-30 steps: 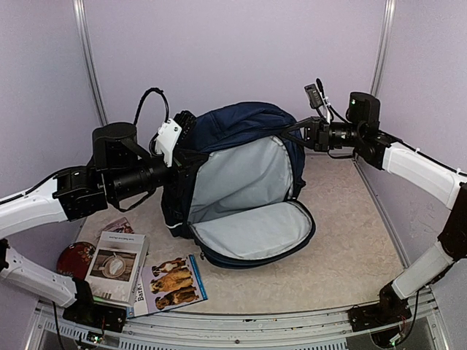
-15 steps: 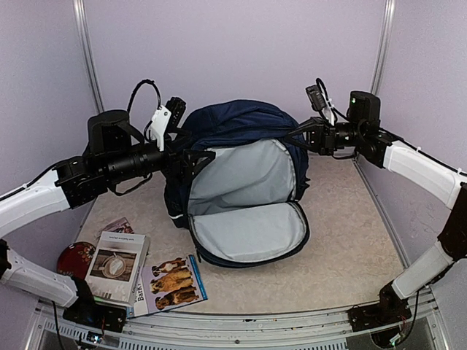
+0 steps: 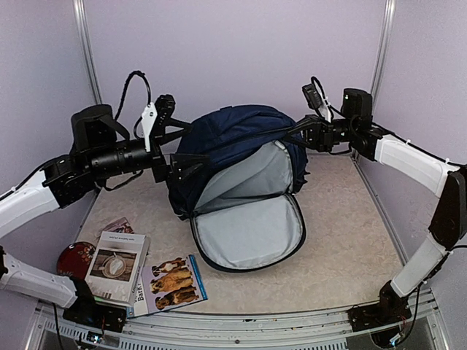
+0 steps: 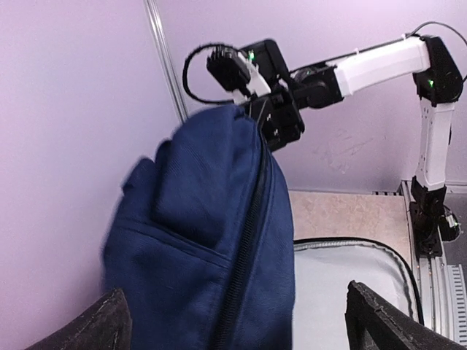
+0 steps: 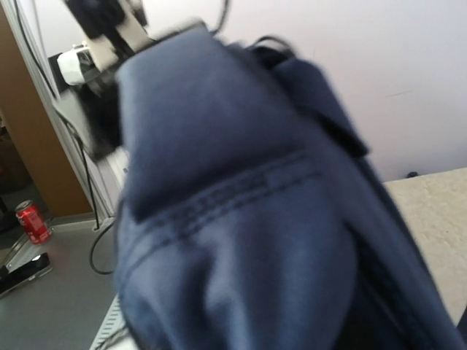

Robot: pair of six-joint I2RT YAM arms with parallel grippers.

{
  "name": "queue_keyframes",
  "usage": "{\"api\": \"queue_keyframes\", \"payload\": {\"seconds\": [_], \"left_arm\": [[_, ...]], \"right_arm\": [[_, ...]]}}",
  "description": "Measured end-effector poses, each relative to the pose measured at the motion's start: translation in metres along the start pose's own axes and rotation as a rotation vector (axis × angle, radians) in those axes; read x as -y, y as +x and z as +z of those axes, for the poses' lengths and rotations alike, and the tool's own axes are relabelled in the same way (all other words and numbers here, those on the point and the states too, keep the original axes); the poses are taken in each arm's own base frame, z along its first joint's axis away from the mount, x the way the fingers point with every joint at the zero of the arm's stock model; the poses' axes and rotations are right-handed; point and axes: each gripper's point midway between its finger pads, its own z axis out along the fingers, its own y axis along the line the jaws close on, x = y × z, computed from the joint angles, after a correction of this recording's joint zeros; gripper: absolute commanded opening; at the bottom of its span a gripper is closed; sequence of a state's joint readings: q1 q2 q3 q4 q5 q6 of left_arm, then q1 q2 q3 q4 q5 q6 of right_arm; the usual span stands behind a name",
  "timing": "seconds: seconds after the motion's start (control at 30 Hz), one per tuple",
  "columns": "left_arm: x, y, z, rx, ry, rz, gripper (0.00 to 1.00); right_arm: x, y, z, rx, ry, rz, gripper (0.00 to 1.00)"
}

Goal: Pack the student bag
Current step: Pass from the right arm to the left

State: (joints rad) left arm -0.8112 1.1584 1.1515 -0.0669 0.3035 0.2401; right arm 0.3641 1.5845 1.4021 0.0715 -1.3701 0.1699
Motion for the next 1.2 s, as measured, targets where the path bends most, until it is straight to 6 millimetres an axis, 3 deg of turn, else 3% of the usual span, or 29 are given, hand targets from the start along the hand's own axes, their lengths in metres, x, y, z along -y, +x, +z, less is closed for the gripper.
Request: {"api": "queue_keyframes", "payload": {"seconds": [0.13, 0.23, 0.33, 0.5, 0.7, 0.8, 1.07, 1.2], "left_arm": [[-0.007, -0.031, -0.026, 0.081, -0.038, 0.051, 0.99], [-0.020, -0.033, -0.023, 0.076, -0.061, 0.047, 0.99], [-0.021, -0.010, -0.004, 0.015, -0.030, 0.010, 0.99], [-0.002, 0.038, 0.018, -0.095, 0.053, -0.051, 0.99], [0.050, 0.037, 0.028, -0.105, 0.135, 0.000, 0.99], [0.065, 0.041, 0.031, -0.125, 0.129, 0.031, 0.99], [0.045, 0.070, 0.054, -0.215, -0.146, 0.130, 0.99], [0.046, 0.075, 0.064, -0.225, -0.229, 0.181, 0.99]], "right_arm": [[0.003, -0.001, 0.001, 0.001, -0.008, -0.005, 0.00], [0.004, -0.003, 0.001, 0.002, -0.009, -0.011, 0.00], [0.006, -0.005, 0.001, 0.005, -0.004, -0.020, 0.00], [0.011, -0.010, 0.001, 0.012, 0.017, -0.016, 0.00], [0.016, -0.013, 0.001, 0.022, 0.052, -0.013, 0.00], [0.019, -0.015, 0.001, 0.027, 0.070, -0.010, 0.00], [0.025, -0.018, 0.001, 0.038, 0.109, 0.001, 0.00], [0.027, -0.018, 0.002, 0.041, 0.123, 0.004, 0.00]]}}
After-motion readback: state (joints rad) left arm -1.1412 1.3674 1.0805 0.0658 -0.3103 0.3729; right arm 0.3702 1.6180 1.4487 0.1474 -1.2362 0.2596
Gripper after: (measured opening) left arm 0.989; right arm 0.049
